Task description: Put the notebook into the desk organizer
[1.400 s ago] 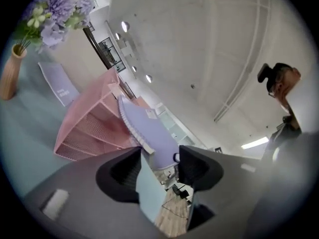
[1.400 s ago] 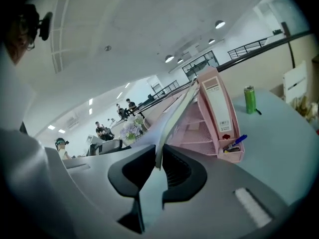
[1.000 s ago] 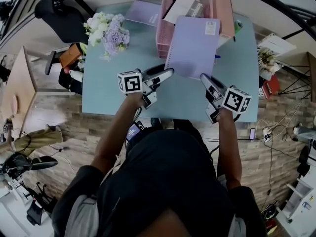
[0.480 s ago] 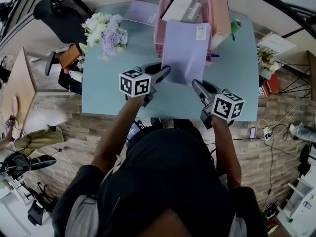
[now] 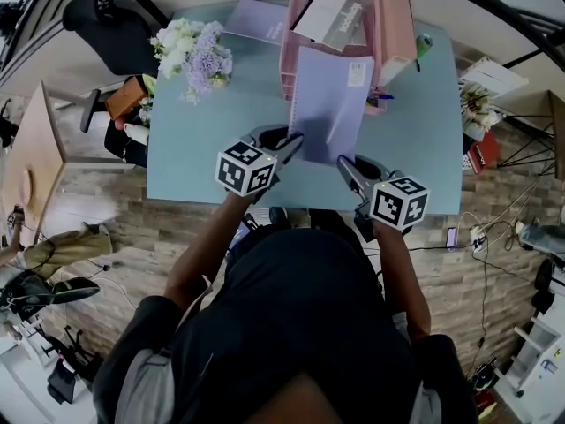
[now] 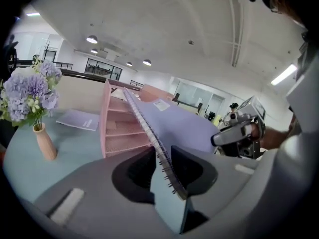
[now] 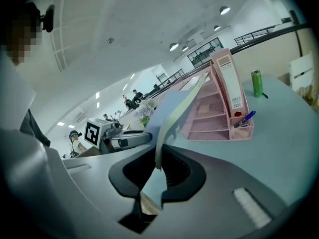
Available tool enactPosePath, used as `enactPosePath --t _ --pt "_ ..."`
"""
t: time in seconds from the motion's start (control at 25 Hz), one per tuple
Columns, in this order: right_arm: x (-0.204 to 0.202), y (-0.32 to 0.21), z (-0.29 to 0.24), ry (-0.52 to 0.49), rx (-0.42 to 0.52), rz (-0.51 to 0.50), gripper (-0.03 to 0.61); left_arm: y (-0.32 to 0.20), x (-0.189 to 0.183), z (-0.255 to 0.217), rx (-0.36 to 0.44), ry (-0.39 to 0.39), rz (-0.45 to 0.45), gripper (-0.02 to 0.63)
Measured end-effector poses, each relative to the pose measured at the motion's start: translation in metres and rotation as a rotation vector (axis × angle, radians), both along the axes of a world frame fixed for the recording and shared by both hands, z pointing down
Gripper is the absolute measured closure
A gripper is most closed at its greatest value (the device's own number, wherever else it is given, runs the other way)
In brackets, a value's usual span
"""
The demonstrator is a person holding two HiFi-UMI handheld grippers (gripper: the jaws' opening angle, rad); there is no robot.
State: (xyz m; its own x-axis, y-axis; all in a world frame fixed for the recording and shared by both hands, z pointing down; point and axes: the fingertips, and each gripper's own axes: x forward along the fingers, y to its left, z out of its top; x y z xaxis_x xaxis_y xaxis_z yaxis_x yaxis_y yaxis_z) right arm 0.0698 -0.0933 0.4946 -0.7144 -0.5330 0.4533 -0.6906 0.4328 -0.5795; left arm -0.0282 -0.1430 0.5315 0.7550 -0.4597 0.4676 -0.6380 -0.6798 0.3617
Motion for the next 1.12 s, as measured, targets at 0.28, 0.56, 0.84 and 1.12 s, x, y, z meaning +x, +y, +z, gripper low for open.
enactPosePath --t 0.28,0.56,0.84,1.12 --pt "-0.004 0.024 0.008 0.007 -0.022 0.005 0.543 0.026 -0.001 0.001 0.021 -0.028 0.028 0.457" --pt "-0.010 0.038 0.012 0.017 -0.023 0.005 0.541 0.040 -0.006 0.002 0.034 -0.045 0.031 0.457" --pt "-0.017 0.046 0.015 0.025 -0.030 -0.006 0.541 0.049 -0.013 0.003 0.033 -0.047 0.029 0.459" --pt "-0.020 0.057 0.025 0.036 -0.056 -0.017 0.541 0.063 -0.018 0.012 0.007 -0.046 0.022 0.459"
